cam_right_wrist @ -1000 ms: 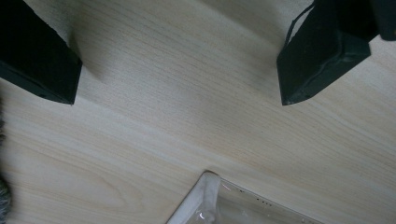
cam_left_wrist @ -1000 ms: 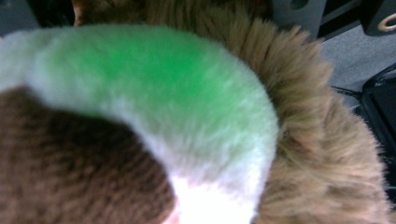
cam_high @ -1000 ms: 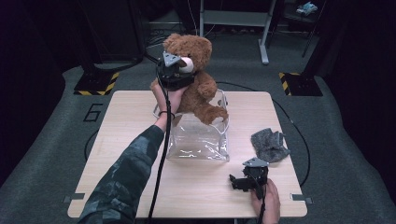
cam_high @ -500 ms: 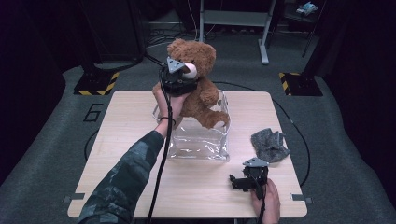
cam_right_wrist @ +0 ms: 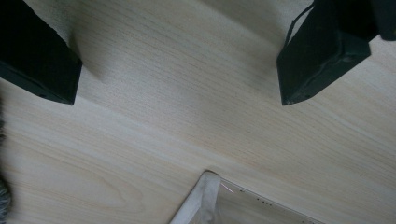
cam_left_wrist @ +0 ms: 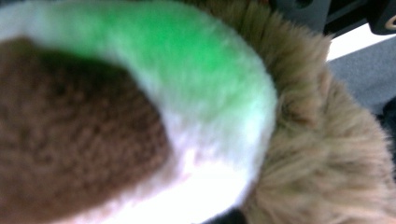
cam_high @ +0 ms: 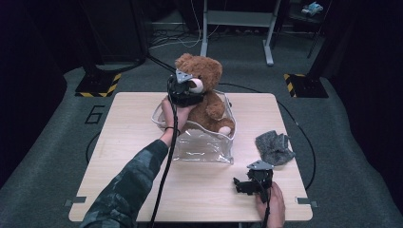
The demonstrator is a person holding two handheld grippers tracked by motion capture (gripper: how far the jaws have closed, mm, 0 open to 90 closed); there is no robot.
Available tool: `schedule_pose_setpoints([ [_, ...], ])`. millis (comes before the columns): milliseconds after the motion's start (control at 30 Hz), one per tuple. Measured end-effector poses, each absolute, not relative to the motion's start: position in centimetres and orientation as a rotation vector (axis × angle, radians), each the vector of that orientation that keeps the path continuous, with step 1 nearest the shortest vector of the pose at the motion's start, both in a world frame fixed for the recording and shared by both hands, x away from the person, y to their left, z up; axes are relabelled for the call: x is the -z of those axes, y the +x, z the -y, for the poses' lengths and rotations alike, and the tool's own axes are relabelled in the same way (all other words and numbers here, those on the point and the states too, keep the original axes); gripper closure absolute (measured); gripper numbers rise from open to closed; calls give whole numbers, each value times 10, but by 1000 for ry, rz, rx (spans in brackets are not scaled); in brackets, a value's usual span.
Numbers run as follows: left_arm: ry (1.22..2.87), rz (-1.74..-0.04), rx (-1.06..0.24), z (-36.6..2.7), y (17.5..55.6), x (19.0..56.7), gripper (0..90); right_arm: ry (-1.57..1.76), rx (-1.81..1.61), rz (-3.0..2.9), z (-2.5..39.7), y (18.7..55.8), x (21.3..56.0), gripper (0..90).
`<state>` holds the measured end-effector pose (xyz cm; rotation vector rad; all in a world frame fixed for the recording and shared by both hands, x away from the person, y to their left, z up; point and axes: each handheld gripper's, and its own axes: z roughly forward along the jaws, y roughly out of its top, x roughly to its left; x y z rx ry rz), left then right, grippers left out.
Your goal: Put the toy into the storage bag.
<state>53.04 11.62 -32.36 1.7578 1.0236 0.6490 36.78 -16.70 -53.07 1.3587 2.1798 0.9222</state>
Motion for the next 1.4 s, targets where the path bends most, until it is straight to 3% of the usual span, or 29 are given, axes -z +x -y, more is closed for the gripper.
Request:
schedule_pose_setpoints([
  [533,1906,-1116,-528,-114,524,338,338,1359,-922,-2180,167,368,531,0],
  [733,1993,-1127,-504,-114,524,343,271,1359,-922,-2180,167,368,531,0],
  [933,2015,-1112,-462,-120,519,348,210,1363,-922,-2181,167,368,531,0],
  [1400,1991,-1050,-431,-152,488,350,164,1358,-922,-2177,167,368,531,0],
])
